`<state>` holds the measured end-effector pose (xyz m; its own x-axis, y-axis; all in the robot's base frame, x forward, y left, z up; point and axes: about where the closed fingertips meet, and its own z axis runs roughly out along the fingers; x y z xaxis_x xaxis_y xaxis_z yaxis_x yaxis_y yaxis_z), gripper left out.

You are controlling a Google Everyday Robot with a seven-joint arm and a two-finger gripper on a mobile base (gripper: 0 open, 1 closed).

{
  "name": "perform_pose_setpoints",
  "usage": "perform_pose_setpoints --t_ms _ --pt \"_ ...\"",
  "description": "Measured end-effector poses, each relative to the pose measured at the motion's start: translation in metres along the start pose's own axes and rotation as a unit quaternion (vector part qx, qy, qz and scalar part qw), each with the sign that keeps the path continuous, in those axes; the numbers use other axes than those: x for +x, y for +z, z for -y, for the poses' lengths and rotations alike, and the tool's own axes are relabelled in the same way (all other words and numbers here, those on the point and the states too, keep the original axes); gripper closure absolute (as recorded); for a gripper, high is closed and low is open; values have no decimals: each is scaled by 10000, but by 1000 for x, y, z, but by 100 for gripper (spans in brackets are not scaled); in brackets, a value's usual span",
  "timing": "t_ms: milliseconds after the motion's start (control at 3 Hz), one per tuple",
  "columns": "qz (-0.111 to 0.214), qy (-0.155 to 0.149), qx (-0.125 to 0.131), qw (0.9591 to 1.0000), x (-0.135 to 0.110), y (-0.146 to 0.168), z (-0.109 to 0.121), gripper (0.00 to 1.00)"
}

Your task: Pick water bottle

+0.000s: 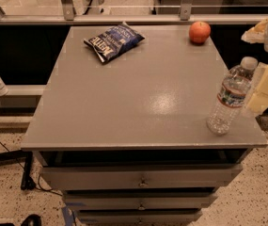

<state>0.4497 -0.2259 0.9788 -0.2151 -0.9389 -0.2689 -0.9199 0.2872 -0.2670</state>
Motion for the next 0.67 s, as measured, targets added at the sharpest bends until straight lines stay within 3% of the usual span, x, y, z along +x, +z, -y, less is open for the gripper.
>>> perform_pose_setpoints --t_ms 333,667 --pt "609 224 119 9978 17 -1 21 0" --pt "1344 569 -10 9893 29 6 26 0"
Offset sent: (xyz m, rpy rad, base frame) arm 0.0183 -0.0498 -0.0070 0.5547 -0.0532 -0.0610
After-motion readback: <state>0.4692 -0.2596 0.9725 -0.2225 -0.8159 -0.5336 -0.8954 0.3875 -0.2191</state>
